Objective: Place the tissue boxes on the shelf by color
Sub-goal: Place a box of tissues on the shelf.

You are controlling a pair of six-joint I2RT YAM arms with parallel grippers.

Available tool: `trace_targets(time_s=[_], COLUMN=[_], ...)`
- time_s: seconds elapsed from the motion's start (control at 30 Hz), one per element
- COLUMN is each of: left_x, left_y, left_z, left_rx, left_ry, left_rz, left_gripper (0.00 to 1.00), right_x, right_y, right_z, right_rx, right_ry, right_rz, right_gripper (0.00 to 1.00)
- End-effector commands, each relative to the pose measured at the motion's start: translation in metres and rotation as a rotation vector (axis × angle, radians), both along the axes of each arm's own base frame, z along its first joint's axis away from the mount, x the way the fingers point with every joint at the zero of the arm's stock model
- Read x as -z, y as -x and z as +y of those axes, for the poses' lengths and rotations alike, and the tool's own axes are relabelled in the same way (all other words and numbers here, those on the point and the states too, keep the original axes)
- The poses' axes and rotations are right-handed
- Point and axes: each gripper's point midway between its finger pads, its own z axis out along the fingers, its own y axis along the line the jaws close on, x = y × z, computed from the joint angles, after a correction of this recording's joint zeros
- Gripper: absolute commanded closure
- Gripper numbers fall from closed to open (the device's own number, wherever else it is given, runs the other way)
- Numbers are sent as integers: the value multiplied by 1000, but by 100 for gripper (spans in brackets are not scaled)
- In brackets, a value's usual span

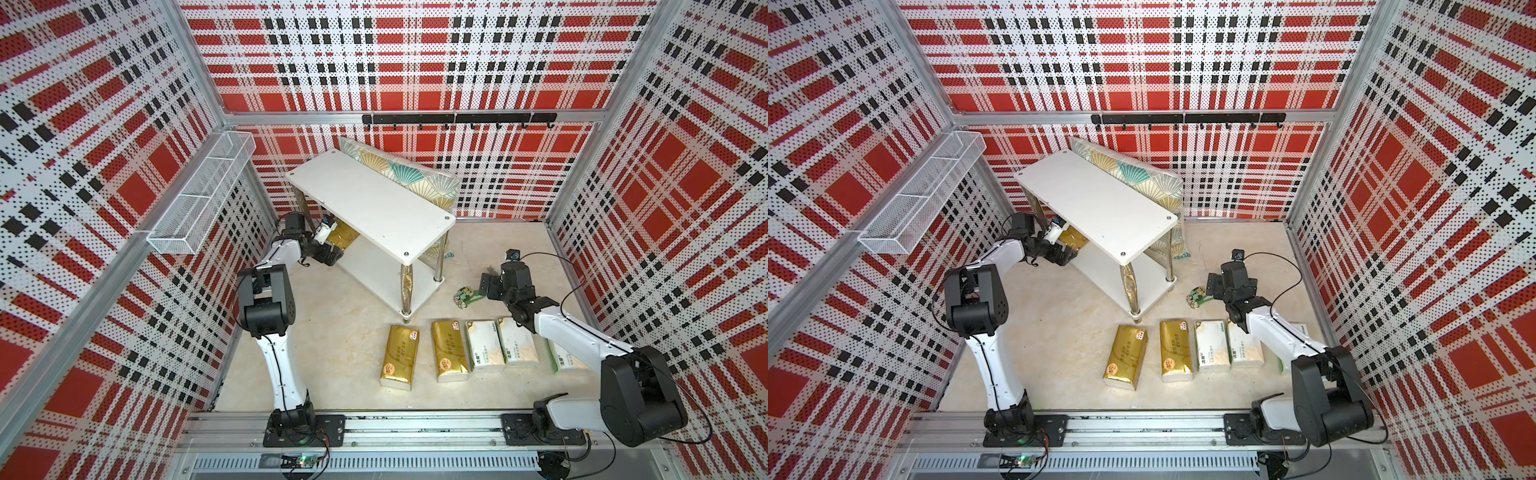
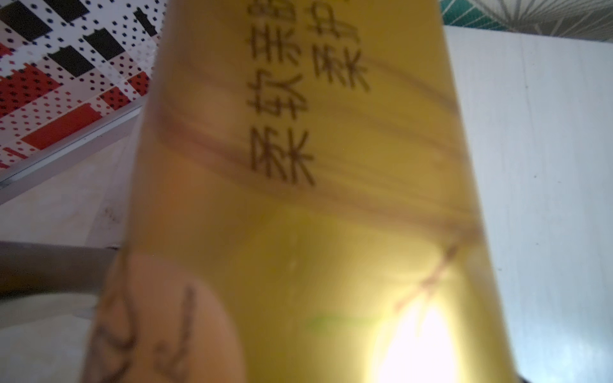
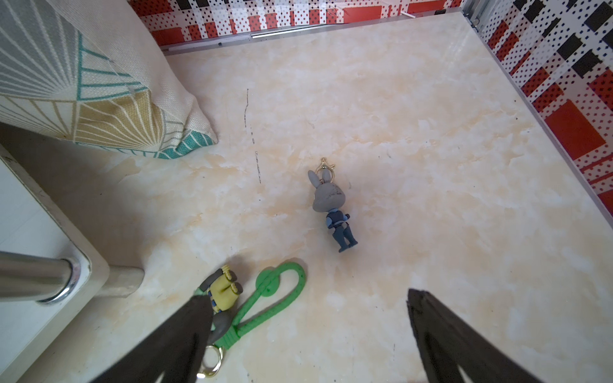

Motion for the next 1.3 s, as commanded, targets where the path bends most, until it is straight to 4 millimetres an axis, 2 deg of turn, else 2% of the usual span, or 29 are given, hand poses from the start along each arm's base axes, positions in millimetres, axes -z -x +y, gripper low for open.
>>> trace_targets(time_s=[0.0,0.27,0.5,0.67,0.83,1.27], left_x=[-29,-42,-37,-42,-53,-65], left_y=[-3,-5,-2,-1,6,26], left_z=[10,24,16,17,17,17], left_rx=[-35,-96,-67,-73,-70,-93], left_ry=[-17,-24,8,3,3,15], left_rz=[-80,-118,-103,-108,-122,-112], left_gripper=[1,1,1,1,1,1], right_x=[-3,-6,-6,-4,-5,-12], right_y=[4,6,6,5,4,3], right_z=[3,2,3,5,7,12], right_rx=[-16,-17,-18,-23,-31,-60], right_ry=[-7,-8,-15,-22,-27,-36], right_rz=[-18,-24,-26,-23,-27,-49], right_gripper=[0,0,0,0,0,0])
